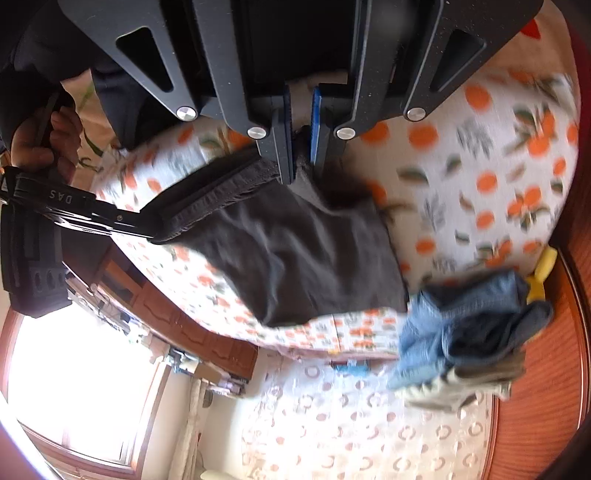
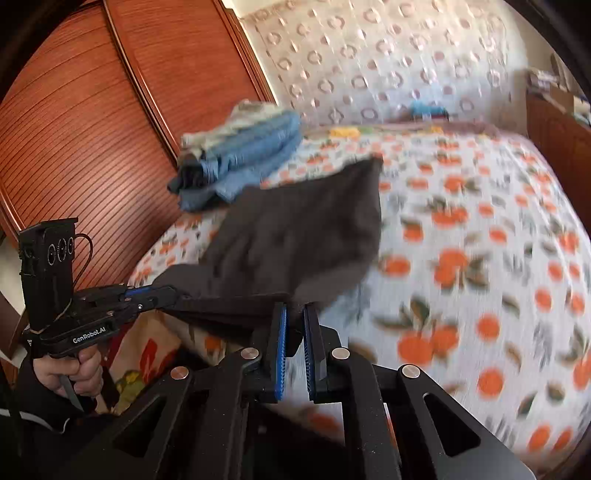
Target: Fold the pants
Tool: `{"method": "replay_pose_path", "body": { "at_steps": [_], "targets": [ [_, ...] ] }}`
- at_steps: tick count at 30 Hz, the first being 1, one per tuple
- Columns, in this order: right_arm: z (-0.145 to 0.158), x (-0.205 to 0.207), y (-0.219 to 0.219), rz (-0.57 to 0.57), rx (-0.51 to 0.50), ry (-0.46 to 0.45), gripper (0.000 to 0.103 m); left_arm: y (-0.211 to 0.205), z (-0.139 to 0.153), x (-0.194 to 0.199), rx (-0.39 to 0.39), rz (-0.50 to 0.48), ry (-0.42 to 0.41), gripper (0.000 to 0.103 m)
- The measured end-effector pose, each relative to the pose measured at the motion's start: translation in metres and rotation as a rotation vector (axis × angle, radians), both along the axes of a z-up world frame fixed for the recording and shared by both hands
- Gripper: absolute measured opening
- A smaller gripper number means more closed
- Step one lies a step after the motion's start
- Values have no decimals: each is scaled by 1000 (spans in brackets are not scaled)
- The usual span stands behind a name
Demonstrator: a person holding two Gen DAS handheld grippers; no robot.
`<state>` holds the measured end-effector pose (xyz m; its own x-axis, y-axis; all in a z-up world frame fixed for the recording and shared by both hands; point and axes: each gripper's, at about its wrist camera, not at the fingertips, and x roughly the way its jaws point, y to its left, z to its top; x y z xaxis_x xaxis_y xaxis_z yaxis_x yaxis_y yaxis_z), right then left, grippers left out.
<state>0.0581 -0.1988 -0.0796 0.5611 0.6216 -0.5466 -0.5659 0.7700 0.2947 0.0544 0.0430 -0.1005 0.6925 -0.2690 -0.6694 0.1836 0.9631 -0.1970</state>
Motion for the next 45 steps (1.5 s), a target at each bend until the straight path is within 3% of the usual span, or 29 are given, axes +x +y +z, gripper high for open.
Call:
{"method": "replay_pose_path", "body": {
  "at_steps": [5,9,23,29,32,34,37,39,45],
  "targets": [
    [21,36,12,1,1,-51,8,15,14,44,2,27,-32,8],
    [28,74,28,-6,-22,-70,8,22,17,79,48,44,-34,8],
    [17,180,84,-40,-121,-26,8,34,16,163,113,77,17,8],
    [13,205,91,-52,-108,2,9,37,14,175,87,94,35,9],
    [11,215,92,-51,-110,16,12,41,13,175,51,86,63,15],
    [13,213,89,-43,-99,0,13,41,15,167,57,82,52,22],
    [19,201,80,-50,-102,-36,25,40,23,152,57,65,14,35],
    [22,195,75,-62,-100,-60,31,40,26,142,47,58,-2,38],
    [18,181,68,-57,-109,-76,33,37,16,128,55,43,10,39]
  ]
}}
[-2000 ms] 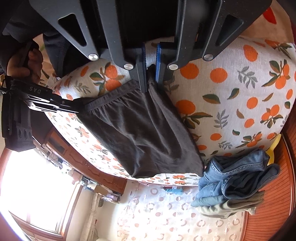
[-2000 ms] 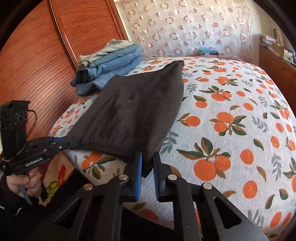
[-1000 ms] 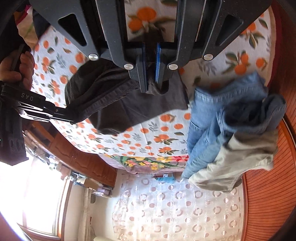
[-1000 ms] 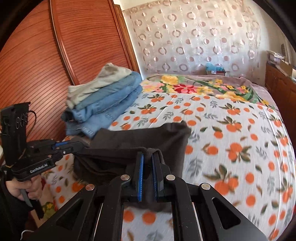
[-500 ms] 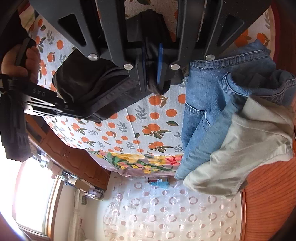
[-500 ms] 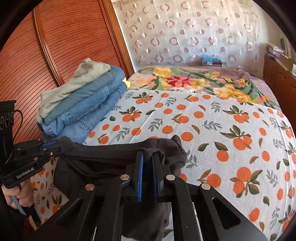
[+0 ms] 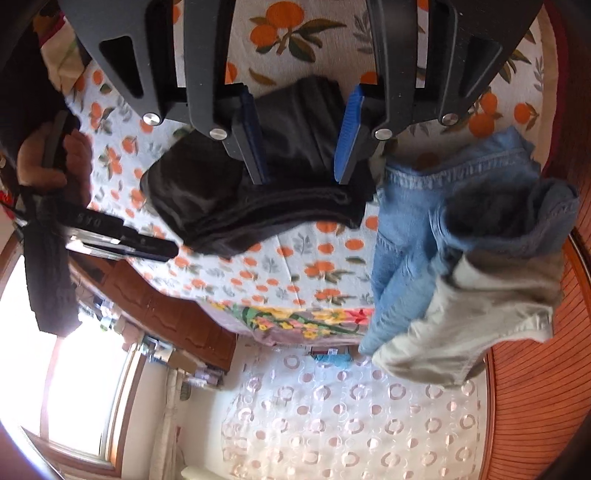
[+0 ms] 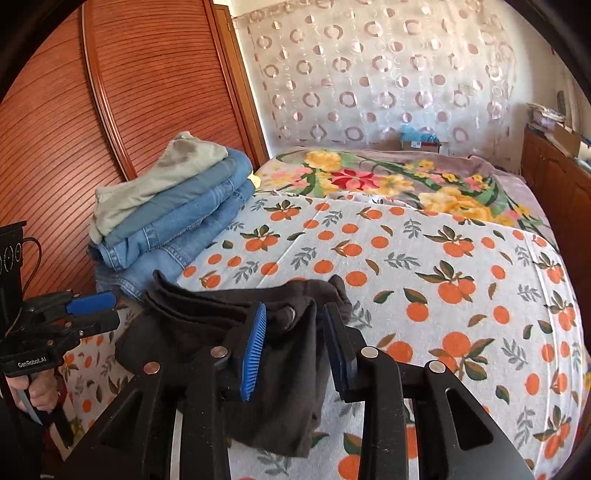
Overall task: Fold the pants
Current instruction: 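Lower the folded hem onto the waistband end and open both grippers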
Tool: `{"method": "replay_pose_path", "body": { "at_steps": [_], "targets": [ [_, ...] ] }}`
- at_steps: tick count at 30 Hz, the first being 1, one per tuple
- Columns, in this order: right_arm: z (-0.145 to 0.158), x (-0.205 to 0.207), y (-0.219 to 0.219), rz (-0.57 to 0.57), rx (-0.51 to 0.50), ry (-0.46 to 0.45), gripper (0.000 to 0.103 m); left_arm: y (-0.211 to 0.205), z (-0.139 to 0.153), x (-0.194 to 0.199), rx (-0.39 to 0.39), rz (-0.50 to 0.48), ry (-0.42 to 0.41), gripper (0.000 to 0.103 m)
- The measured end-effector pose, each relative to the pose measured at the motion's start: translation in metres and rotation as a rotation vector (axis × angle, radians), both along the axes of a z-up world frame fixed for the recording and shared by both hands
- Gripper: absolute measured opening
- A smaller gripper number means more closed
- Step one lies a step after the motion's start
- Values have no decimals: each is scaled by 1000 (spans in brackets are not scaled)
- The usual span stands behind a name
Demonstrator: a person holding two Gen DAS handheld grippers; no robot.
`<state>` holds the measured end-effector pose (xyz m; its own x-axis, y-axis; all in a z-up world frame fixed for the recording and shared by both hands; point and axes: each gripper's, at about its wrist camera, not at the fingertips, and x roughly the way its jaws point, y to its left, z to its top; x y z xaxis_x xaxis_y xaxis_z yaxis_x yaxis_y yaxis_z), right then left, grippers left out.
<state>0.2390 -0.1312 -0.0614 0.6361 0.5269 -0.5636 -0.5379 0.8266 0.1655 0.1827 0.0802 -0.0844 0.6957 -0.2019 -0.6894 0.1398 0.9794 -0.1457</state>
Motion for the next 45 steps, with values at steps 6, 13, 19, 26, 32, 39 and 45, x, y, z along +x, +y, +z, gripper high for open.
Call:
{"method": "replay_pose_path", "body": {
  "at_steps": [6,13,19,26,32,39,45],
  "targets": [
    [-12,-5,6,20,-43,11,34,0,-16,18,43,22,25,39],
    [-12,6,8,39,-58,31,34,1,-21,41,100,32,27,39],
    [-12,10,7,32,-57,38,34,-1,-25,50,103,20,35,31],
    [-14,7,5,37,-60,37,34,1,-27,51,87,-1,38,7],
    [-12,6,3,47,-49,30,34,6,-16,54,68,46,2,6],
    [-10,10,17,74,-90,12,34,6,-11,58,80,78,19,14],
    [-14,34,33,73,-159,12,34,9,-6,40,59,75,12,27]
  ]
}}
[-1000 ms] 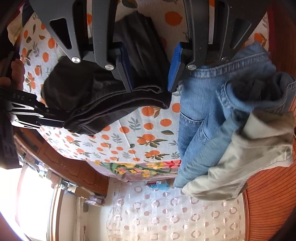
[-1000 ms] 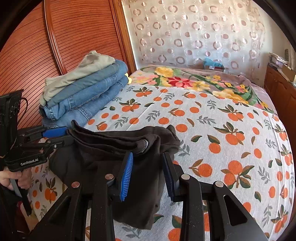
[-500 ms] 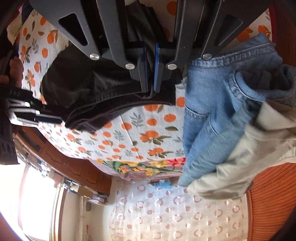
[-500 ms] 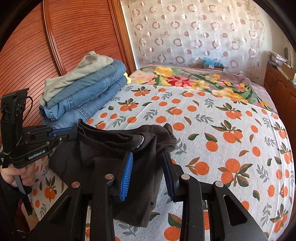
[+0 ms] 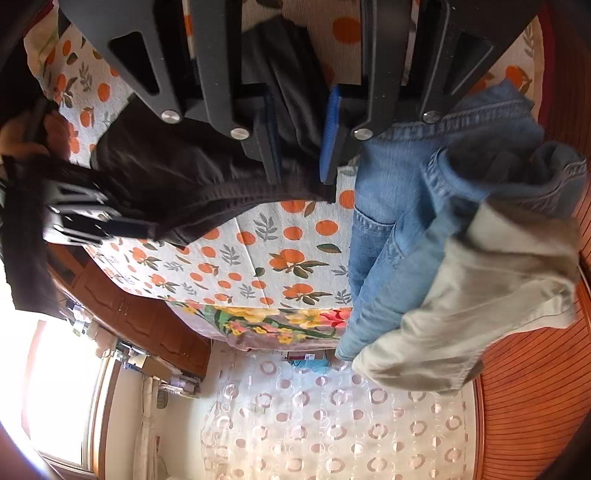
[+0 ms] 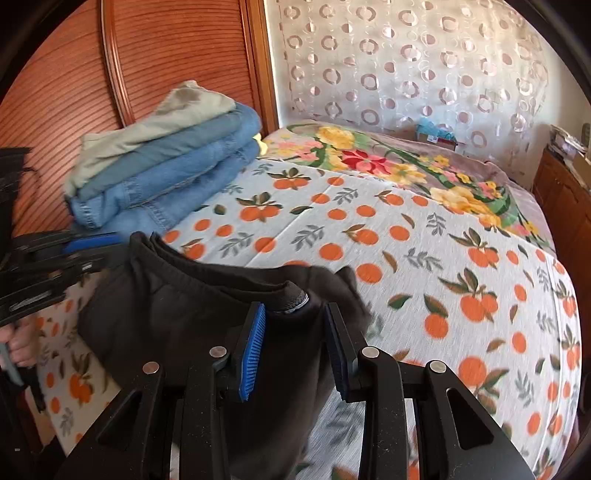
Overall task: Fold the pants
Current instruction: 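Lower the folded hem onto the waistband end and open both grippers, then position both grippers at opposite edges of the folded black pants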
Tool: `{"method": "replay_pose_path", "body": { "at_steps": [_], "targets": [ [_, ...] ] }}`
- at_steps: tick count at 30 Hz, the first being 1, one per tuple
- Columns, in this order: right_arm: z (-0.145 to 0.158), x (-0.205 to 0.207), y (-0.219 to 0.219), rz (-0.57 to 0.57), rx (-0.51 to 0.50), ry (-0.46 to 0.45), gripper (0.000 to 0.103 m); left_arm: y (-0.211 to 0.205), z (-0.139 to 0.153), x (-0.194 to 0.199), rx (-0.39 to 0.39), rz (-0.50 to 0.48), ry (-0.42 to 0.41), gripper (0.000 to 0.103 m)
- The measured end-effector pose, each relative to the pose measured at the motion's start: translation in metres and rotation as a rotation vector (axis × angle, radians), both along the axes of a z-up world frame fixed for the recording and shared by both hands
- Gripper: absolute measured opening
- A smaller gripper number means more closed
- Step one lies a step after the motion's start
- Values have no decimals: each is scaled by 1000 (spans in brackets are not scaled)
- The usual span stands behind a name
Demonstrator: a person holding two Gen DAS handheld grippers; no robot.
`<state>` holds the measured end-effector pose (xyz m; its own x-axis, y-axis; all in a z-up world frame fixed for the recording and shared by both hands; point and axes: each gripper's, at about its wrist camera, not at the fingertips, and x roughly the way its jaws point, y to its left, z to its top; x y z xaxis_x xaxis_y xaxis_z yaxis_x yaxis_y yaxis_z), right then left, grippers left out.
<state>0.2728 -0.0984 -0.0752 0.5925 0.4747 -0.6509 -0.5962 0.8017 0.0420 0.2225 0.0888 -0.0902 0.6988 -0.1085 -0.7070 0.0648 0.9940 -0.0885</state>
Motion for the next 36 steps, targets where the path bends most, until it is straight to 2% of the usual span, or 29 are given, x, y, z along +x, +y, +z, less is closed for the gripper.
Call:
{"method": "replay_pose_path", "body": {
  "at_steps": [5,9,14,18,27,31,36],
  "targets": [
    [5,22,-2,-75,8,-50,32,-2,-2,-14,-2,-16,4,29],
    [8,23,-11,-91,39,-29,30,-7,-5,-24,2,-36,13,31],
    [11,1,-28,-73,85,-8,30,-10,-14,-38,9,-46,25,32],
    [6,-33,-43,-51,111,22,30,-10,-20,-57,14,-53,37,32],
    [-8,-94,-66,-14,75,37,38,-7,-27,-93,5,-77,31,32],
    [-10,-97,-66,3,45,36,39,-12,-28,-90,26,-89,30,32],
    [-14,-82,-55,19,13,60,39,-11,-34,-73,31,-73,59,32]
  ]
}}
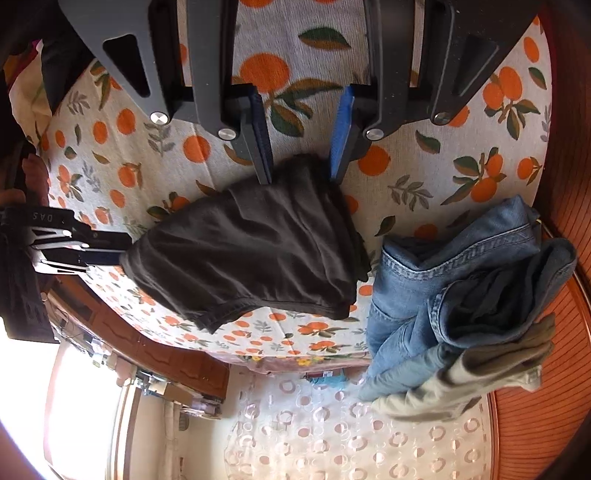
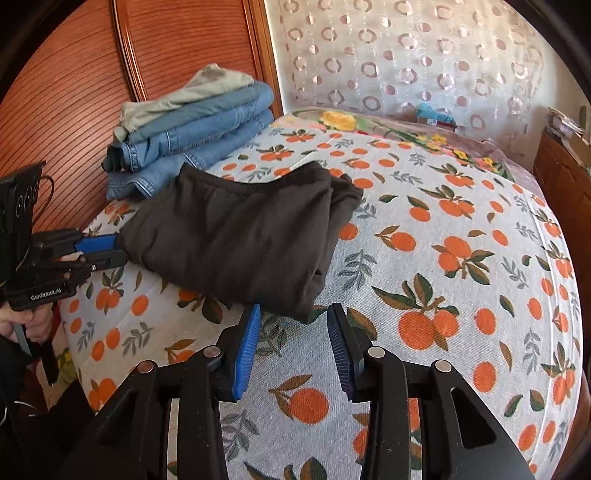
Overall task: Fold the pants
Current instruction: 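Position both grippers at opposite edges of the folded black pants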
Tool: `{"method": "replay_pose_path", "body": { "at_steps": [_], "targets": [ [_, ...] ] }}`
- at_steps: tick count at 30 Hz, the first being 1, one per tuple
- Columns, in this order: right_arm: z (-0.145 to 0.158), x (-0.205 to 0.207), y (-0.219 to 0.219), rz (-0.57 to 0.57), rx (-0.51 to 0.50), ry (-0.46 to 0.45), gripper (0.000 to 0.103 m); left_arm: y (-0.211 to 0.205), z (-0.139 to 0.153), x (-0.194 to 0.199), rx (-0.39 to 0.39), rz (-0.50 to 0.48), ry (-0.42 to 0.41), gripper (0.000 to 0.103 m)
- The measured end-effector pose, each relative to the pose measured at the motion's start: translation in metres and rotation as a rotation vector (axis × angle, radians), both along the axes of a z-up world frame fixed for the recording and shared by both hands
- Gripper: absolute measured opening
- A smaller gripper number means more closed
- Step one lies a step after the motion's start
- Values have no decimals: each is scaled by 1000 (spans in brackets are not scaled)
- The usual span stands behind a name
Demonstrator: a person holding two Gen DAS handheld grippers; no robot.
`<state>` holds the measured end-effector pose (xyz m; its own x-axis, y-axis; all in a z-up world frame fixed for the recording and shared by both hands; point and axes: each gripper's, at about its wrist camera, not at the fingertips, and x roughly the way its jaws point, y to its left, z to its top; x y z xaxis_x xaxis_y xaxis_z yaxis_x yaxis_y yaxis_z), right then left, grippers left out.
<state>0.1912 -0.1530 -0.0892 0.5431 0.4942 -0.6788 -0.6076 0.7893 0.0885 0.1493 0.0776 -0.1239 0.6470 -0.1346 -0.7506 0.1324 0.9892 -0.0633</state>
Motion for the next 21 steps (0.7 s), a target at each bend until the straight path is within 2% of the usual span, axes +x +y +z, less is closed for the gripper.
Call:
{"method": "replay_pose_path", "body": {
  "at_steps": [5,6,7,8,10,16,21],
  "targets": [
    [-5,8,8,16,-23,2,39,1,-6,8,-8,-1,17,32],
    [-5,9,7,14,-23,4,38,1,-6,8,-7,-8,15,28],
    [-6,10,7,15,-21,8,31,0,-6,9,-8,-15,12,20],
    [-6,10,7,20,-16,12,17,0,-6,9,-14,-26,10,17],
    [-7,9,6,32,-8,12,8,-1,-5,8,-12,-27,4,10],
    [3,-9,-13,25,26,-24,6,3,3,-6,-20,-28,-34,8],
    [6,-37,-32,23,49,-24,6,-6,10,-36,-28,-71,-37,8]
  ]
}}
